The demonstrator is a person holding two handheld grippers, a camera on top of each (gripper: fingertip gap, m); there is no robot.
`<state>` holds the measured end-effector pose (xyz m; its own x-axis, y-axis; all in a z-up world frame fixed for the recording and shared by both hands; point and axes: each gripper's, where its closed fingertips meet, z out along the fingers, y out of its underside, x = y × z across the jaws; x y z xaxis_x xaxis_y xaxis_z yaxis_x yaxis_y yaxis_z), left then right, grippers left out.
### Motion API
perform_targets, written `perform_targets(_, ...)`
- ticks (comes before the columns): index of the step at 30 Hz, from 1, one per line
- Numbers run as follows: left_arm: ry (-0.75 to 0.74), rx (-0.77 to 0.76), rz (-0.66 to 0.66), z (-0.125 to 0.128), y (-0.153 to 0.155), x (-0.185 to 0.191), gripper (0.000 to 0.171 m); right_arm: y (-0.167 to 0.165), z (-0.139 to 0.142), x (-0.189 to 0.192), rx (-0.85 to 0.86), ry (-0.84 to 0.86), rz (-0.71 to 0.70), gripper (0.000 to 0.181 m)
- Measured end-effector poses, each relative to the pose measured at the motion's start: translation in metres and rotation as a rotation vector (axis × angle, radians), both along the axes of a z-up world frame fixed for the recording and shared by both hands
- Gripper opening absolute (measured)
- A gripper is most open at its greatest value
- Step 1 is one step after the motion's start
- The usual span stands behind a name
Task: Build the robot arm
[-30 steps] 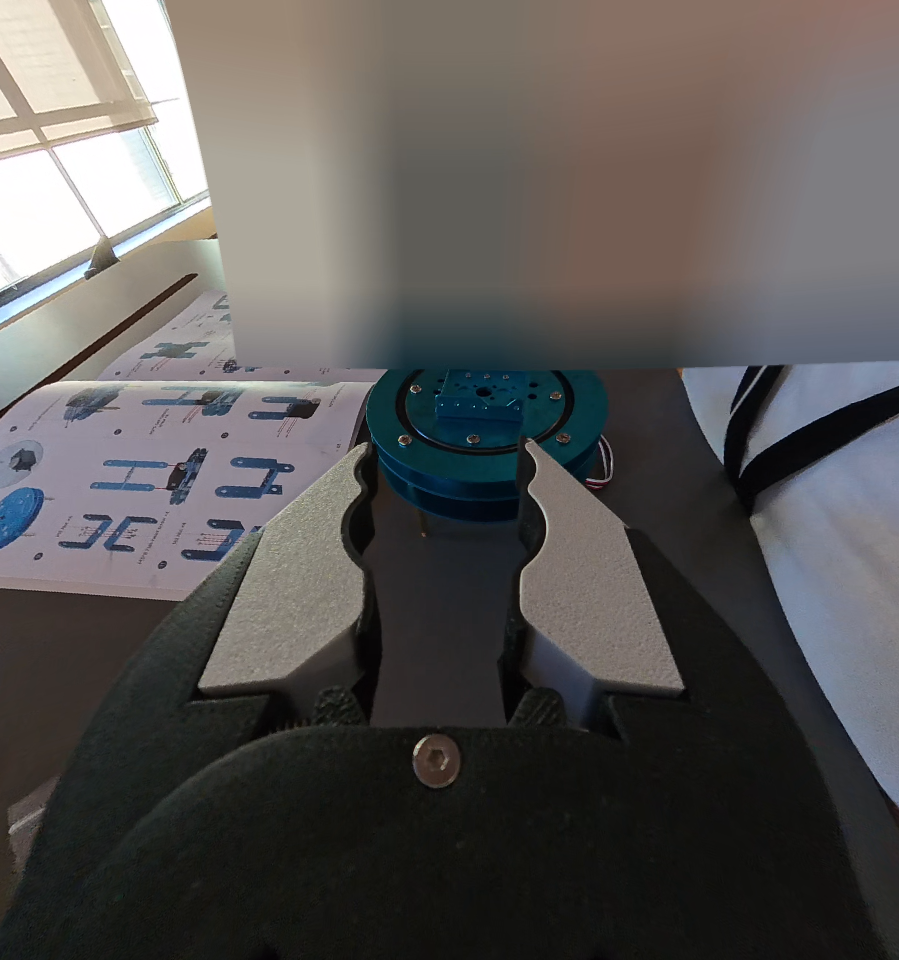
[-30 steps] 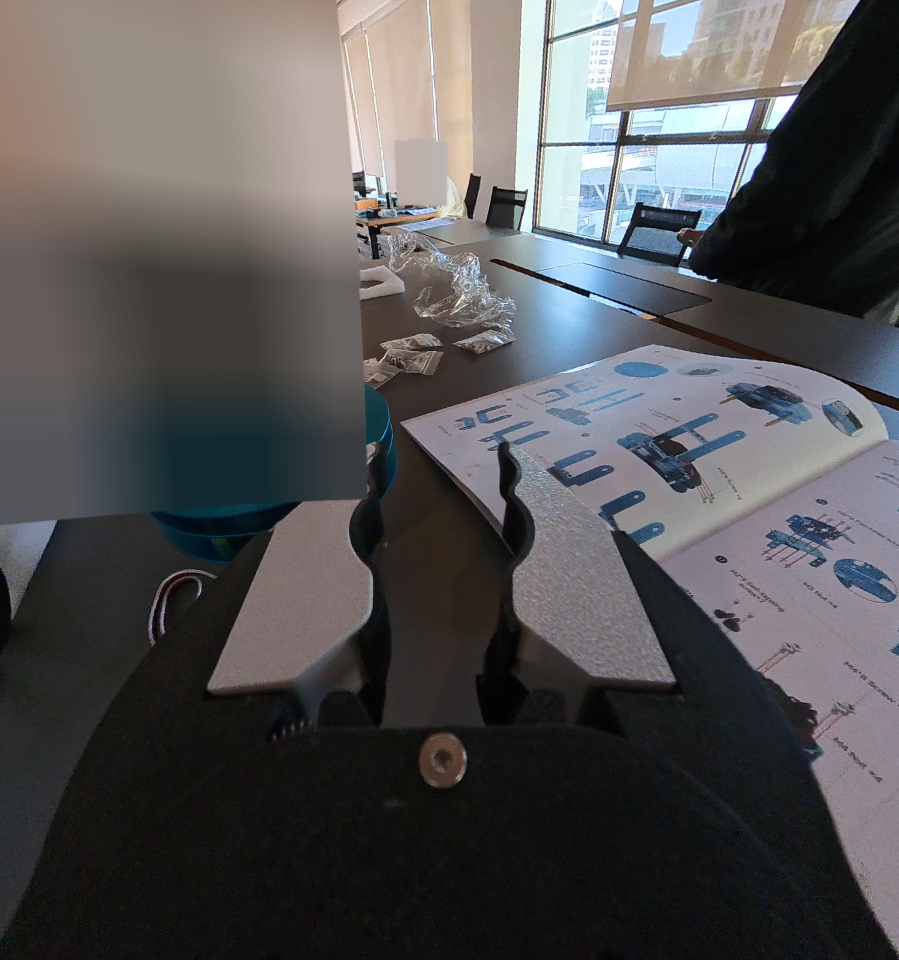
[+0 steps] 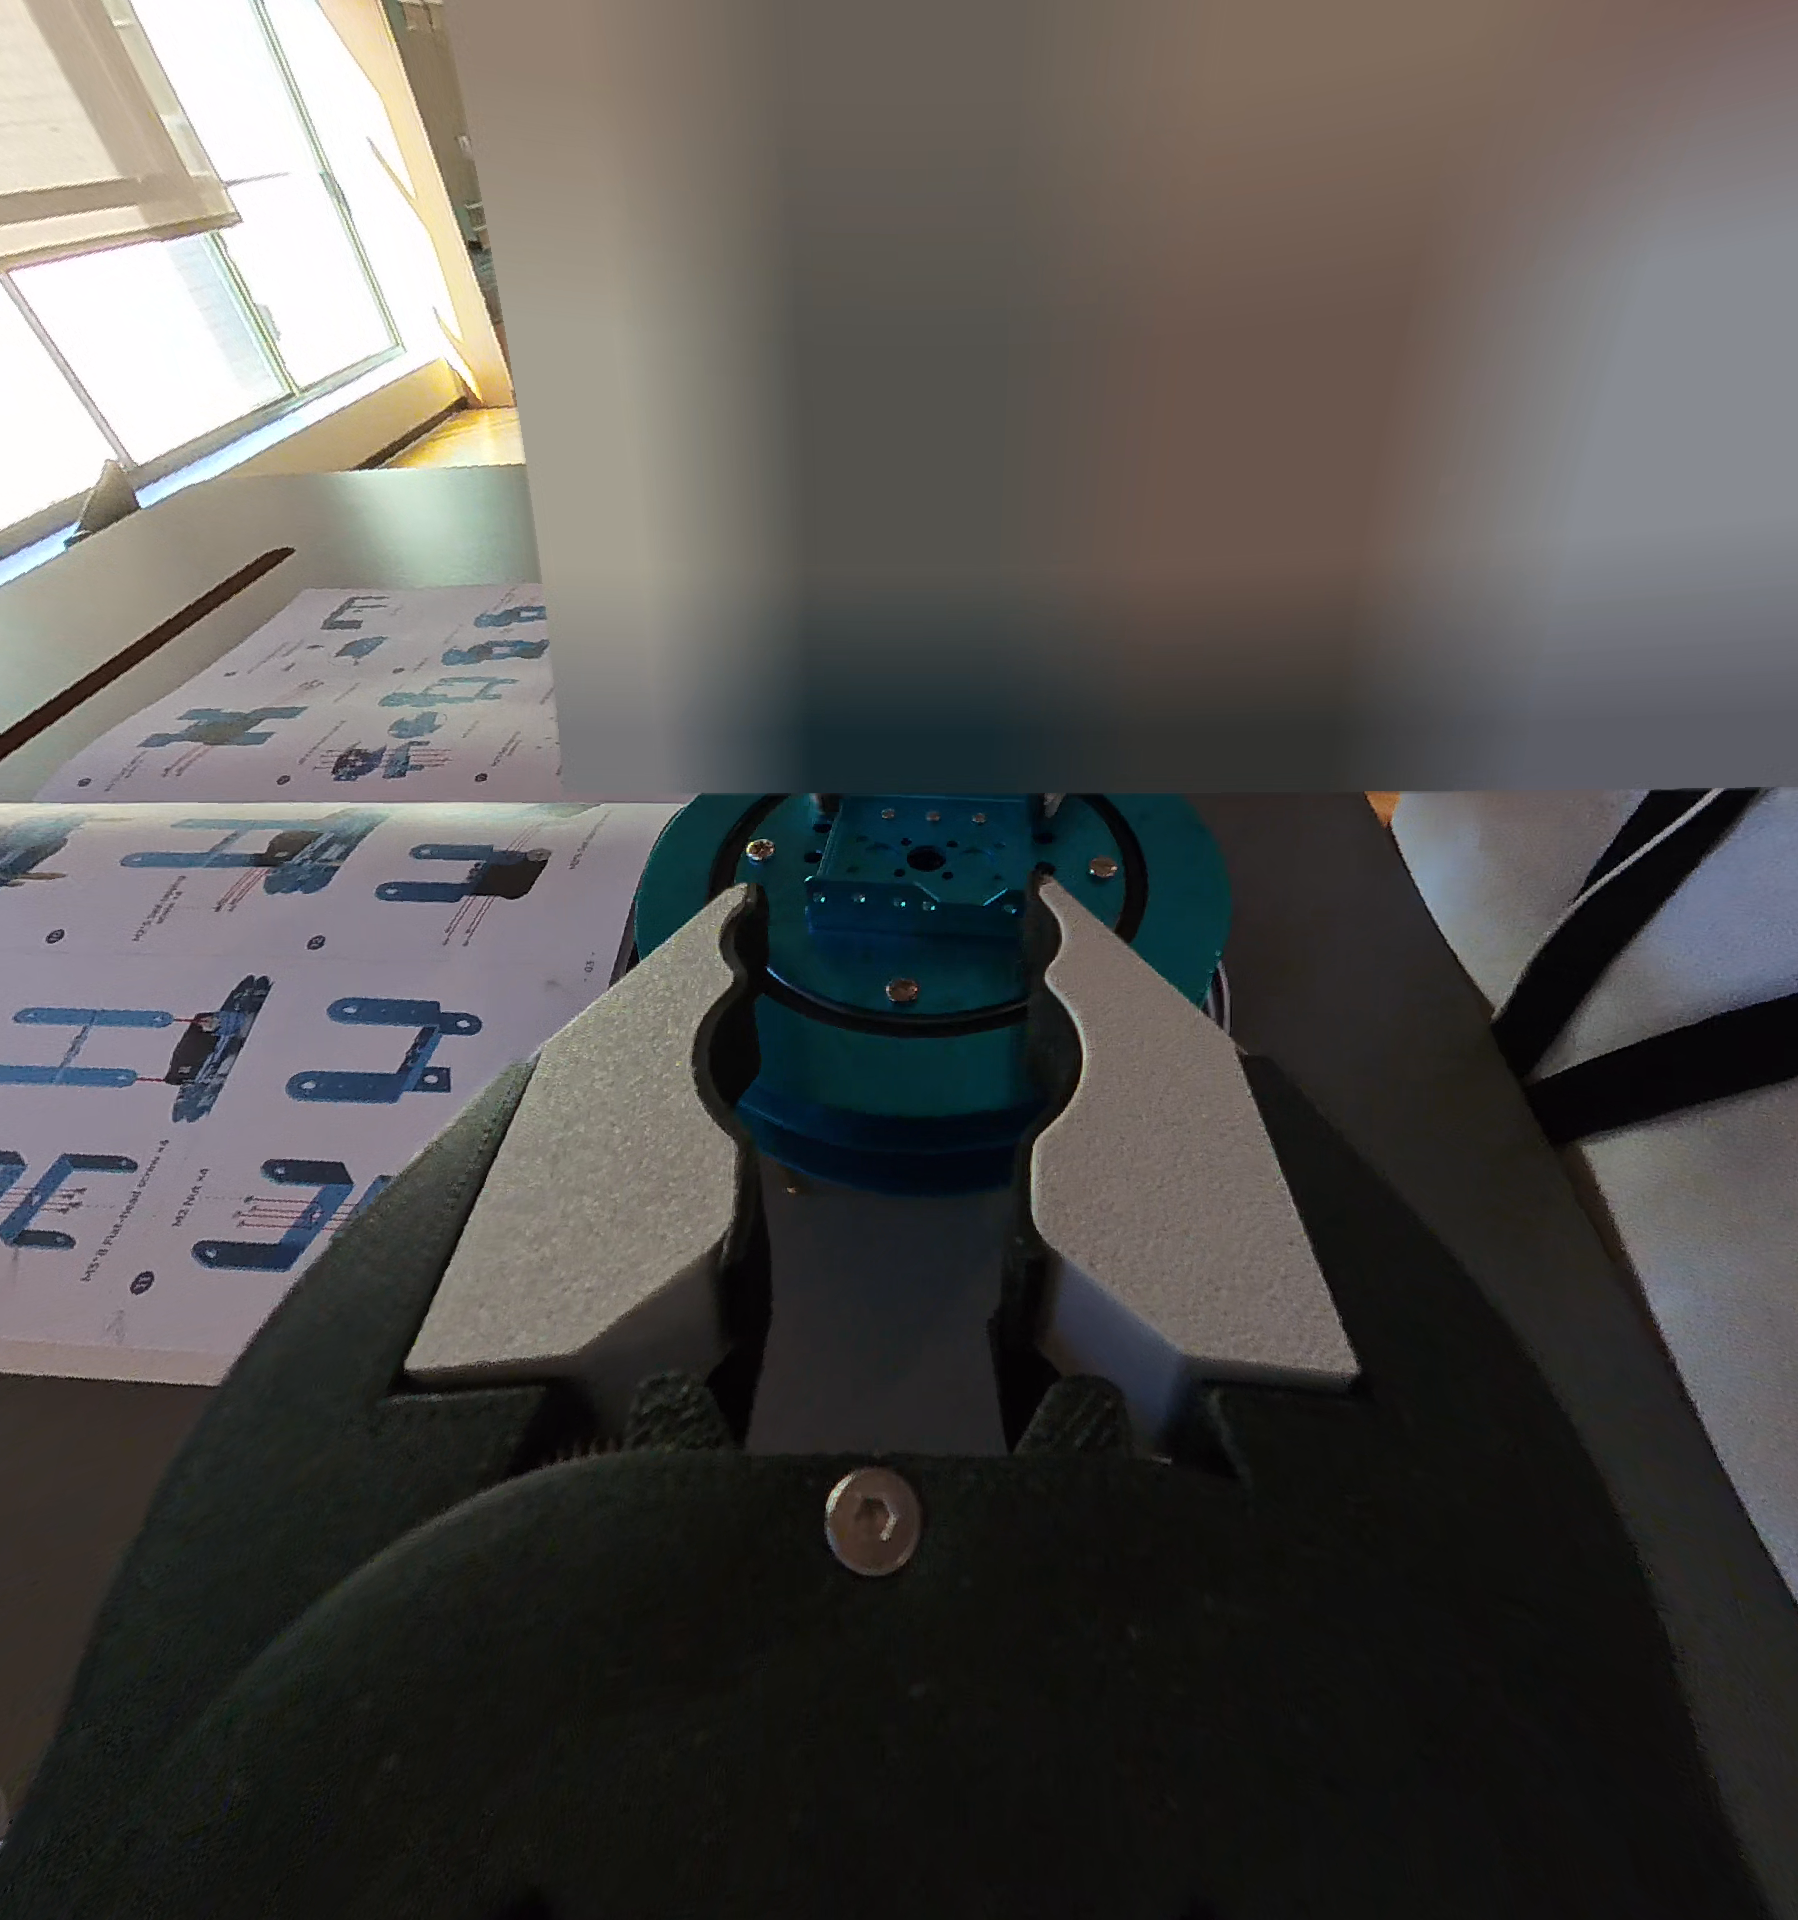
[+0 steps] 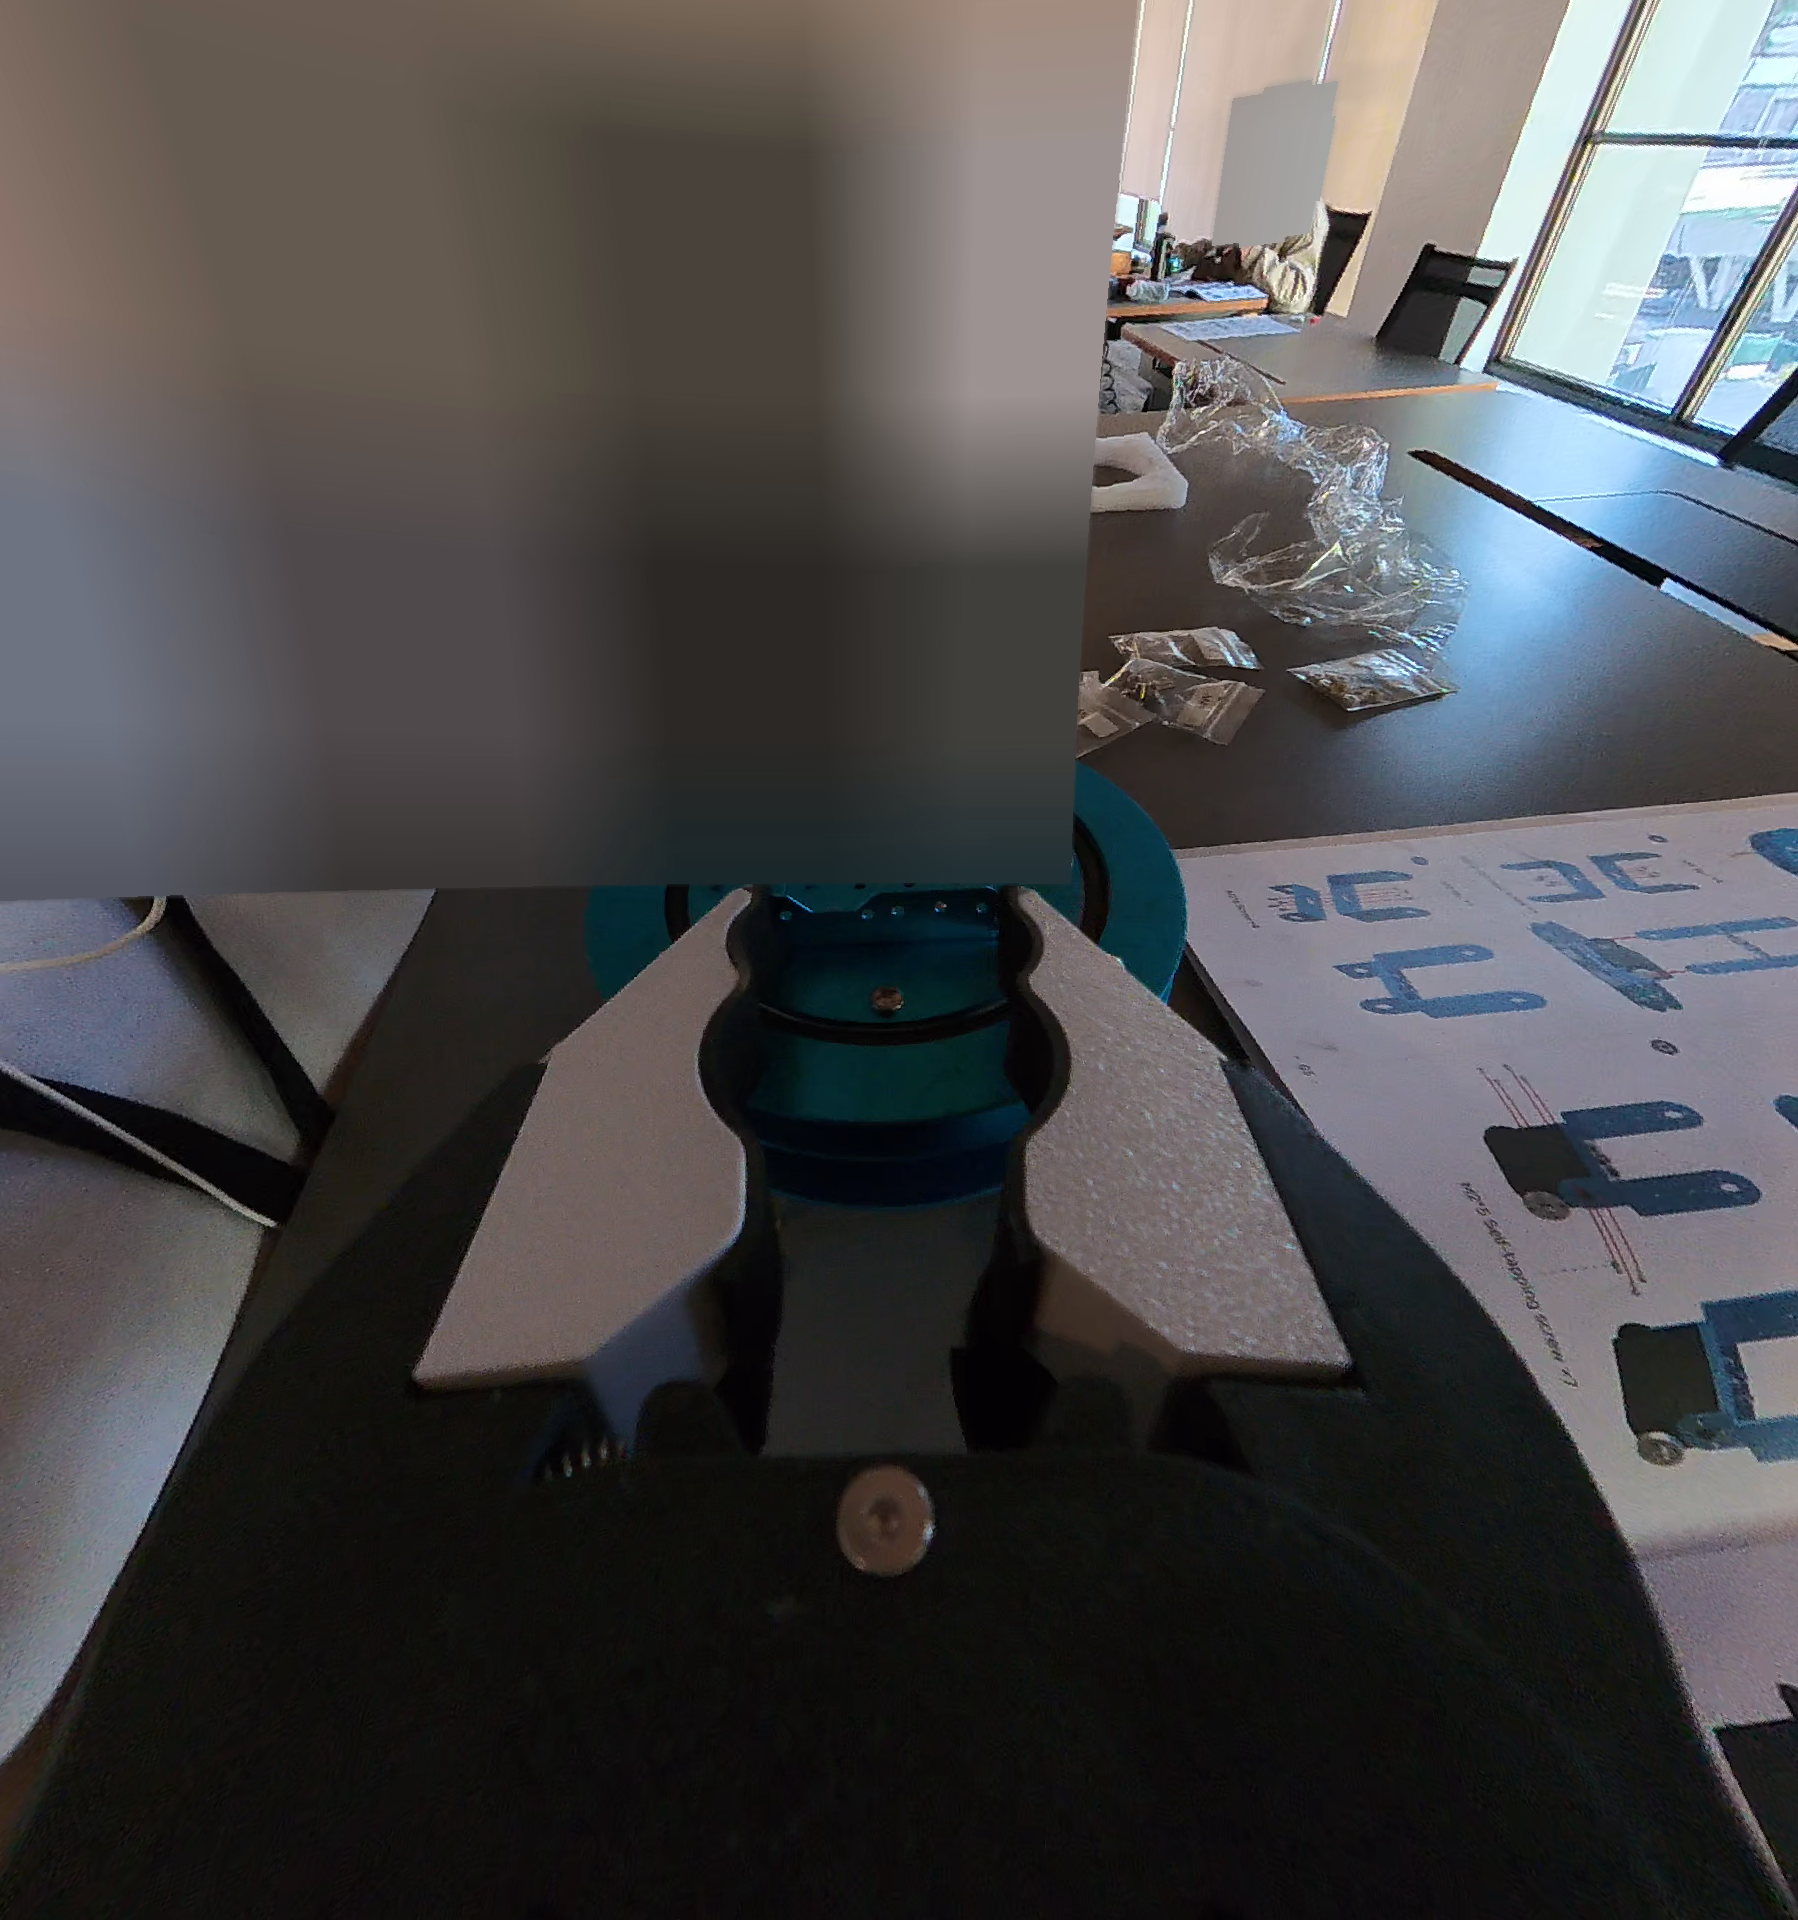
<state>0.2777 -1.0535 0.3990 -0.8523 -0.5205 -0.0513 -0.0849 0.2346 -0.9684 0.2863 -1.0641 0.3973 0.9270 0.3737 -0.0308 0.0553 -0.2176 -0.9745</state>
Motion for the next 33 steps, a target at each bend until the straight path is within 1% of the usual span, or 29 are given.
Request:
perform_targets(2, 0.011, -0.007, -0.017, -0.001, -0.002, -0.002, 0.041, 0.001, 0.000, 0.000, -0.003, -0.001, 0.004, 0.042)
perform_targets(12, 0.017, -0.010, -0.012, -0.001, 0.000, -0.005, 0.040, 0.003, 0.000, 0.000, -0.015, 0.033, 0.086, 0.042)
perform_targets(20, 0.015, -0.013, -0.004, -0.001, 0.001, -0.006, 0.041, 0.003, 0.001, -0.001, 0.017, -0.016, 0.045, 0.042)
perform_targets(23, -0.014, -0.032, -0.010, 0.005, 0.006, -0.012, 0.044, -0.004, 0.009, 0.001, 0.095, -0.054, 0.049, 0.041)
perform_targets(27, -0.039, -0.040, 0.033, 0.011, 0.026, -0.013, 0.047, -0.014, 0.025, 0.022, 0.191, -0.057, -0.037, 0.041)
perform_targets(29, -0.048, -0.039, 0.048, 0.015, 0.033, -0.013, 0.045, -0.017, 0.028, 0.032, 0.197, -0.043, -0.075, 0.041)
perform_targets(31, -0.053, -0.034, 0.047, 0.018, 0.036, -0.014, 0.042, -0.019, 0.030, 0.037, 0.199, -0.028, -0.103, 0.036)
perform_targets(33, -0.063, 0.001, 0.046, 0.015, 0.036, -0.015, 0.039, -0.019, 0.032, 0.042, 0.199, -0.018, -0.123, 0.033)
